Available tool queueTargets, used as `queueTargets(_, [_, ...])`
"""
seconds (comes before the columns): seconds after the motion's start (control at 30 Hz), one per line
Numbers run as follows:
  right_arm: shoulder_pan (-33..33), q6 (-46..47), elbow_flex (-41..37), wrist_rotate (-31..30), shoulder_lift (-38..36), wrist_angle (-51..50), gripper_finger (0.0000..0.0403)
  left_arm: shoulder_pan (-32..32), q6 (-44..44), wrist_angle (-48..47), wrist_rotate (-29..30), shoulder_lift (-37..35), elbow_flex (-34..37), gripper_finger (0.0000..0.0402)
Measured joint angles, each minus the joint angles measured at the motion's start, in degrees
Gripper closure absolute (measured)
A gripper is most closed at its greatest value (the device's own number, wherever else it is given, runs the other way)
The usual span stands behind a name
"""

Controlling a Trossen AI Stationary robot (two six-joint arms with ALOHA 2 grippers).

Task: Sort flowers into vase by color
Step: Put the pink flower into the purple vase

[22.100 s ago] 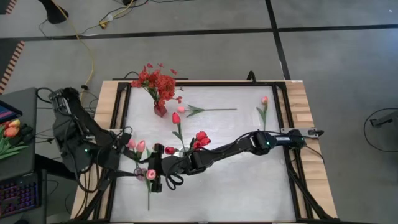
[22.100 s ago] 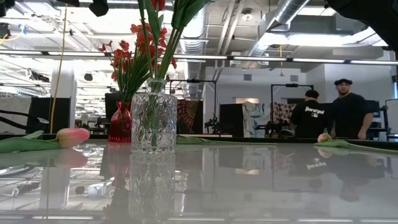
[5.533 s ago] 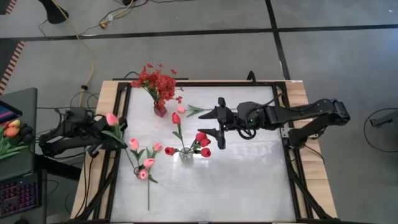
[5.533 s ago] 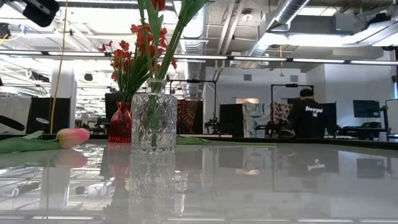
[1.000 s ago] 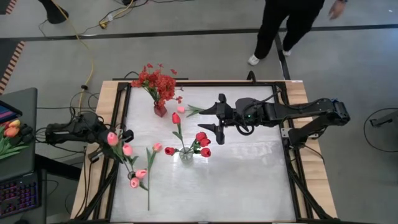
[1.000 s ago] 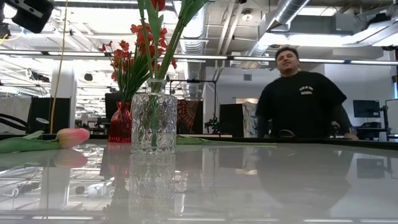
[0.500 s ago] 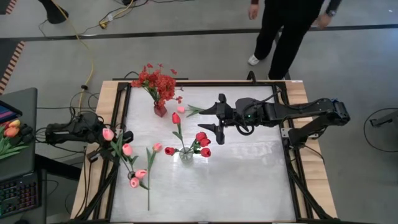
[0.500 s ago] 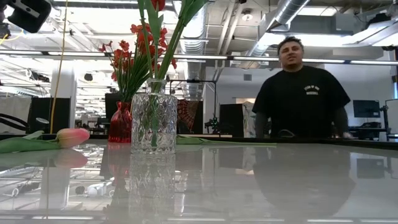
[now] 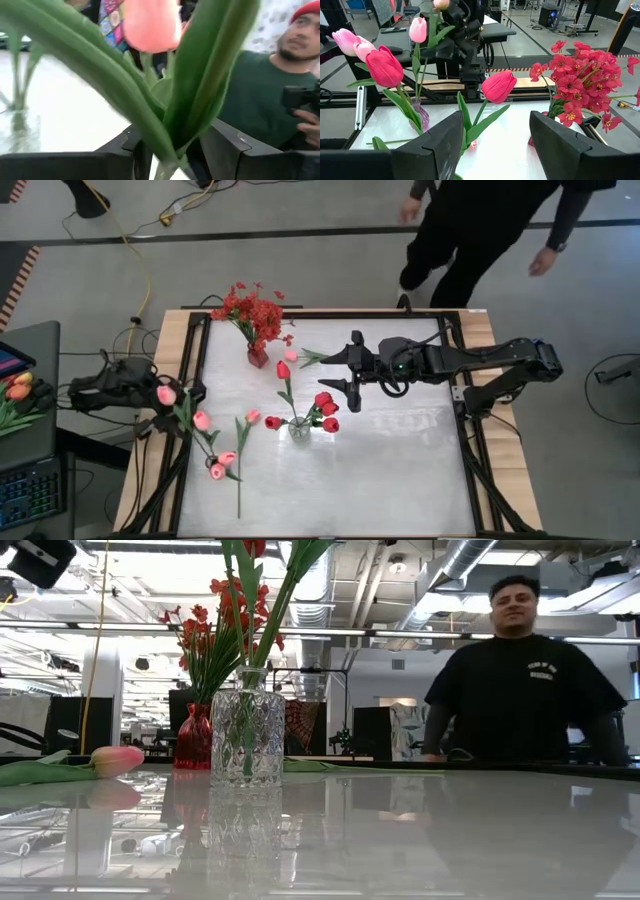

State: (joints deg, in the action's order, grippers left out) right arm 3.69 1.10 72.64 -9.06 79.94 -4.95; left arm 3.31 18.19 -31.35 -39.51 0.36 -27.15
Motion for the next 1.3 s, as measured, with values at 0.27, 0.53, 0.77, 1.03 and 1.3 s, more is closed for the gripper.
queueTargets(0.27, [-0.14, 0.0, 0.0, 0.0, 0.0, 0.0, 0.0148, -0.02, -2.92, -7.1, 7.66, 0.0, -1.12, 0.0264])
queueTargets(0.53, [-1.05, 0.02, 0.0, 0.0, 0.0, 0.0, 0.0148, -0.02, -2.7, -9.33, 8.29, 0.0, -1.14, 0.0264])
queueTargets(0.77, [-1.27, 0.01, 0.0, 0.0, 0.0, 0.0, 0.0148, -0.02, -2.47, -15.7, 7.54, 0.0, -1.14, 0.0264])
queueTargets(1.03, [-1.27, 0.02, 0.0, 0.0, 0.0, 0.0, 0.0148, -0.02, -0.11, -16.6, 4.91, 0.0, -1.16, 0.0264])
queueTargets(1.3, [-1.27, 0.48, 0.02, 0.02, 0.0, -0.11, 0.0148, 0.0, 0.75, -23.95, 4.41, 0.97, -7.61, 0.0275])
